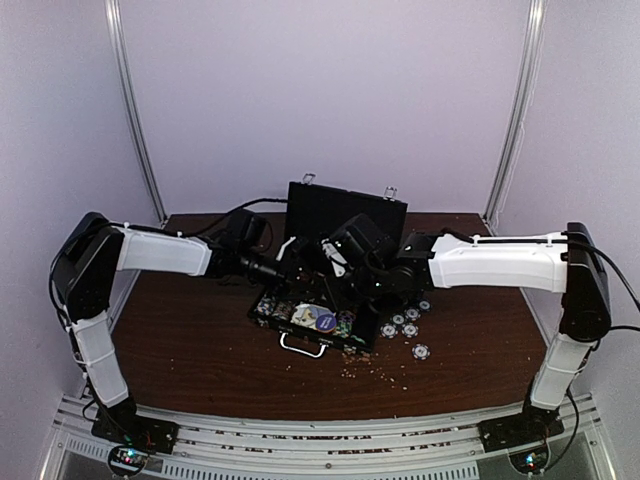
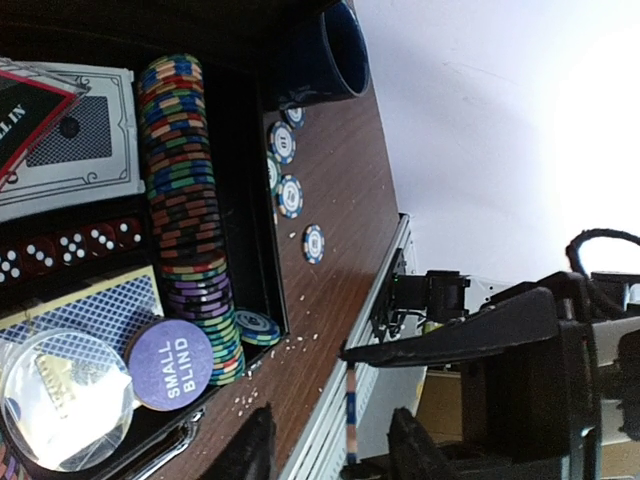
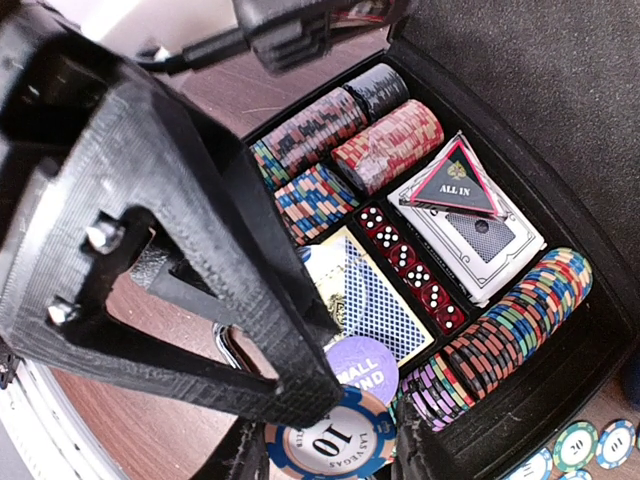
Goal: Pack up texas hold em set
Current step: Pass from the right arm to the left
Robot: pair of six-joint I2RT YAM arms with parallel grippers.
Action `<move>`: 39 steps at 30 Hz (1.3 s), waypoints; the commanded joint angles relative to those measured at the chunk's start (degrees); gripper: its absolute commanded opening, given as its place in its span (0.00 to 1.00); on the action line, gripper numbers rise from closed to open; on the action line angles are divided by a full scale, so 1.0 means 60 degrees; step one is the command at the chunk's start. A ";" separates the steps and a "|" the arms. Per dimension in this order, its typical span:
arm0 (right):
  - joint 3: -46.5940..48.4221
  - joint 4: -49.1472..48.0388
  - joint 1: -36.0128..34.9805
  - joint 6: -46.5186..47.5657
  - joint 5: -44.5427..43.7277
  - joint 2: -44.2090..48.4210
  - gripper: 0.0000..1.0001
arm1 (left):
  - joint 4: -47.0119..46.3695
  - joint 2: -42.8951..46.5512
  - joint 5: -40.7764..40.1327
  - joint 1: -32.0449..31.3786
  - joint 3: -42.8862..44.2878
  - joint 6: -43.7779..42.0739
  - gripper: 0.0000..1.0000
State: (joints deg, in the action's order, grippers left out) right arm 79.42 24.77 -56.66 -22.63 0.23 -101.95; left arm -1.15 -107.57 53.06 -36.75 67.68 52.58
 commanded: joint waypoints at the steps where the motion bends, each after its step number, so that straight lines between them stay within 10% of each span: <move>1: 0.0302 -0.0131 -0.0043 0.0121 -0.0016 -0.0206 0.25 | -0.0832 -0.0206 0.0558 -0.0070 0.0329 0.0141 0.35; 39: 0.0248 -0.0312 -0.0020 -0.0046 -0.0164 -0.0125 0.25 | 0.0279 -0.0663 0.0639 -0.0189 0.1009 -0.0413 0.00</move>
State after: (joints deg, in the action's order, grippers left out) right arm 80.42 24.49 -56.66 -22.41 0.21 -103.55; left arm 1.43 -111.35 55.96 -37.47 72.03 51.53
